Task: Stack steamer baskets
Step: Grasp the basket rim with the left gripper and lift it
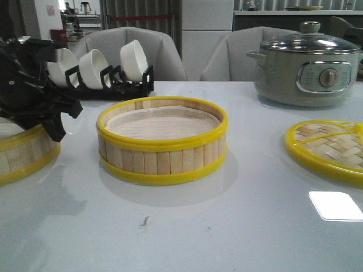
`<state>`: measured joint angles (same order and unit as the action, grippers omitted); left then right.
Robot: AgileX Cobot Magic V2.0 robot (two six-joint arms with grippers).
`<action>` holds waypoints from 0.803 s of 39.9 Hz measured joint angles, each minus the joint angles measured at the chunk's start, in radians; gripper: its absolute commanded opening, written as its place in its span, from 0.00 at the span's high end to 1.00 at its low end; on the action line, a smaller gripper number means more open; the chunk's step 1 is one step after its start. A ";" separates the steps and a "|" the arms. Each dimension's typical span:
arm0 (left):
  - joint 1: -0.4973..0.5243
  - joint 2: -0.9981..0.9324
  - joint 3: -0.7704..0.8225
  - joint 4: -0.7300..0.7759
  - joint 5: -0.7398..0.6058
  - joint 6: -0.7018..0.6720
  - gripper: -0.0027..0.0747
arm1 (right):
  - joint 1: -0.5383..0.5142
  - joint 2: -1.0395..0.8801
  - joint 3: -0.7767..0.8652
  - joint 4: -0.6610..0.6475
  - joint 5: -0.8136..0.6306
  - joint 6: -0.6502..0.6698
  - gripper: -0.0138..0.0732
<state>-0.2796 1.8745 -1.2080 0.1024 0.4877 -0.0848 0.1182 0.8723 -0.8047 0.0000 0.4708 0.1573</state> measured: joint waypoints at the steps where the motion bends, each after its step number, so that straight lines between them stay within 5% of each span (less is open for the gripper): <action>1: 0.000 0.000 0.000 0.000 0.005 0.000 0.84 | 0.000 0.000 0.000 0.000 0.000 0.000 0.29; 16: -0.074 -0.007 -0.209 0.002 0.216 -0.008 0.85 | 0.000 0.000 0.000 0.000 0.000 0.000 0.29; 32: -0.338 -0.009 -0.485 0.008 0.304 -0.006 0.85 | 0.000 0.000 0.000 0.000 -0.004 0.000 0.29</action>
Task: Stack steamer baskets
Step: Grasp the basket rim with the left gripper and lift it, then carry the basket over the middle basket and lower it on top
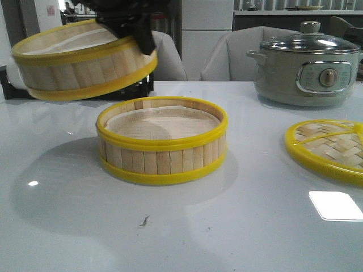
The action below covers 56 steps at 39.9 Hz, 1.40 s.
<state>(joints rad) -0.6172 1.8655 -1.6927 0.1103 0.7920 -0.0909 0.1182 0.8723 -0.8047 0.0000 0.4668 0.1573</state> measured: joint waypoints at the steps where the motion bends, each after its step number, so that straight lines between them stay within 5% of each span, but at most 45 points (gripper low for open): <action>1: -0.016 0.000 -0.005 0.000 0.003 0.002 0.85 | 0.000 0.000 0.000 0.000 0.000 0.000 0.29; 15: -0.188 0.065 -0.017 -0.006 0.007 0.010 0.85 | 0.000 0.000 0.000 0.000 -0.002 0.000 0.29; 56: -0.195 0.171 -0.019 -0.087 -0.051 0.017 0.85 | 0.000 0.000 0.000 0.000 -0.002 0.000 0.29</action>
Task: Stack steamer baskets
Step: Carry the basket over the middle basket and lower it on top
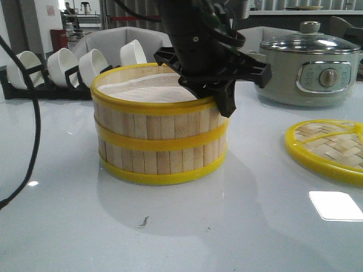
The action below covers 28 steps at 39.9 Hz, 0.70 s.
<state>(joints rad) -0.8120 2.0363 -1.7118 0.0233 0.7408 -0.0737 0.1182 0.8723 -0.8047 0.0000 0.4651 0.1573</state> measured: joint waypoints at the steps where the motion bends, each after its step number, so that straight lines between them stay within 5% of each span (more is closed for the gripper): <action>1: 0.000 0.000 0.000 0.002 0.000 0.000 0.85 | 0.000 0.000 0.000 0.000 0.000 0.000 0.29; 28: 0.000 0.000 -0.002 0.043 -0.022 0.000 0.78 | 0.000 0.000 0.000 0.000 0.000 0.000 0.29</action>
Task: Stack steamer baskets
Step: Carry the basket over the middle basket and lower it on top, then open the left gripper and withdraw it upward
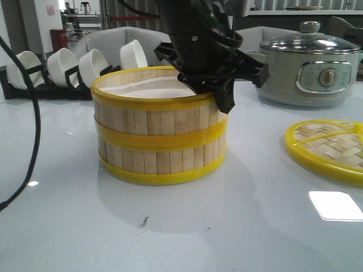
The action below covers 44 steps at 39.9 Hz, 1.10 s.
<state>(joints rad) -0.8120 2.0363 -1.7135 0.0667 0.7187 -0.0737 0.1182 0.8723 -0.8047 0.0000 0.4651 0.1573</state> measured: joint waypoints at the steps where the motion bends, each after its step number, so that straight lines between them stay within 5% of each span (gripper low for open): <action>1: 0.000 0.000 0.000 0.000 0.000 0.000 0.78 | 0.000 0.000 0.000 0.000 0.000 0.000 0.29; 16: 0.000 0.000 0.000 0.006 0.000 0.000 0.76 | 0.000 0.000 0.000 0.000 0.002 0.000 0.29; 27: 0.000 0.000 0.000 0.014 -0.007 0.001 0.33 | 0.000 0.000 0.000 0.000 0.006 0.000 0.29; 44: 0.000 -0.009 -0.003 0.058 -0.006 0.002 0.34 | 0.000 0.000 0.000 0.000 0.006 0.000 0.29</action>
<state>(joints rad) -0.8120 2.0269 -1.7161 0.1247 0.7125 -0.0714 0.1182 0.8723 -0.8047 0.0000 0.4709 0.1573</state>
